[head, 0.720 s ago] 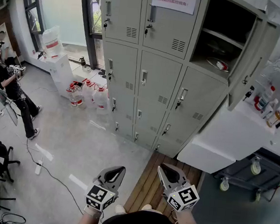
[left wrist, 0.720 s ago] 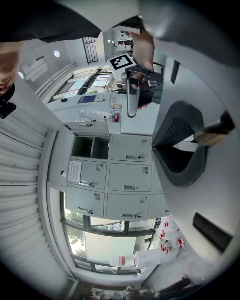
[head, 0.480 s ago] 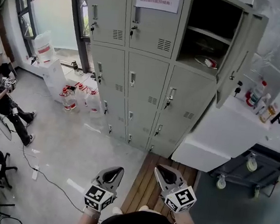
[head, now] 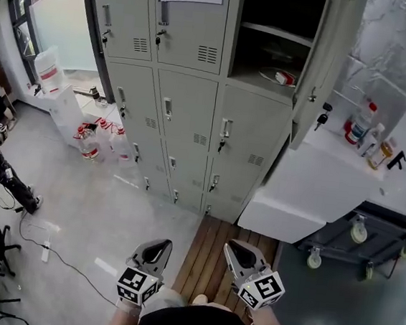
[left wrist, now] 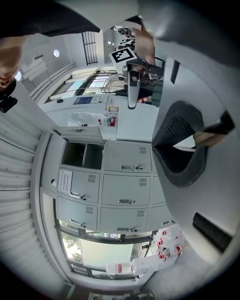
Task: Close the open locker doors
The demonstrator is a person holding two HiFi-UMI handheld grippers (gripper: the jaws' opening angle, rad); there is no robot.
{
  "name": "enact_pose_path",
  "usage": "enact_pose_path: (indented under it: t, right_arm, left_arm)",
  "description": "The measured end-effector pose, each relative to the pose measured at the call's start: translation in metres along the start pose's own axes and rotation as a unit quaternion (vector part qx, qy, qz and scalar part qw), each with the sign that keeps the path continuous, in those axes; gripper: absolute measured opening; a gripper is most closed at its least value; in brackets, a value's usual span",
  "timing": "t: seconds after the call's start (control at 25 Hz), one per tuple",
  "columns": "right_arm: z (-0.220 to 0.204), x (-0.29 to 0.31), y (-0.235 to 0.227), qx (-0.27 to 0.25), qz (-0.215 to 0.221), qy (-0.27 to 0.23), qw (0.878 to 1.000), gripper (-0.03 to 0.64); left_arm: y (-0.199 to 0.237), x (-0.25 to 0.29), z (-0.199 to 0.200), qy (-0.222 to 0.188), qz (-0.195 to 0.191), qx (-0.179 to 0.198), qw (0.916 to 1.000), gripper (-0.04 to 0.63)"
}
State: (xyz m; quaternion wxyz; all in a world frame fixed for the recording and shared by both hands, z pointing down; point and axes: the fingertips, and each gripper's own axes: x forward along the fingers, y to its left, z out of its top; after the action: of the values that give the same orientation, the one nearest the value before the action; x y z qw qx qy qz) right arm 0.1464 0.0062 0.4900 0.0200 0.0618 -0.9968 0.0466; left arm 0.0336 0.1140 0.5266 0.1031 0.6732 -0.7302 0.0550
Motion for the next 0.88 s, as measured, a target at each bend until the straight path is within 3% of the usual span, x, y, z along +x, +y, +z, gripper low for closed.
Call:
enact_pose_path:
  t: [0.32,0.64,0.88]
  right_arm:
    - [0.007,0.020,-0.032,-0.003,-0.020,-0.003,1.000,0.053]
    - [0.032,0.071,-0.073,-0.011,-0.063,-0.012,0.998,0.054]
    - [0.066,0.109,-0.110,-0.034,-0.123,-0.038,0.991,0.054]
  left_arm:
    - [0.017,0.035,0.001,0.007,-0.011,-0.005,0.9999,0.018]
    - [0.061,0.090,0.029,-0.002,-0.056,0.000,0.9984,0.018]
    - [0.102,0.133,0.059,-0.020,-0.101,0.016,0.9945,0.018]
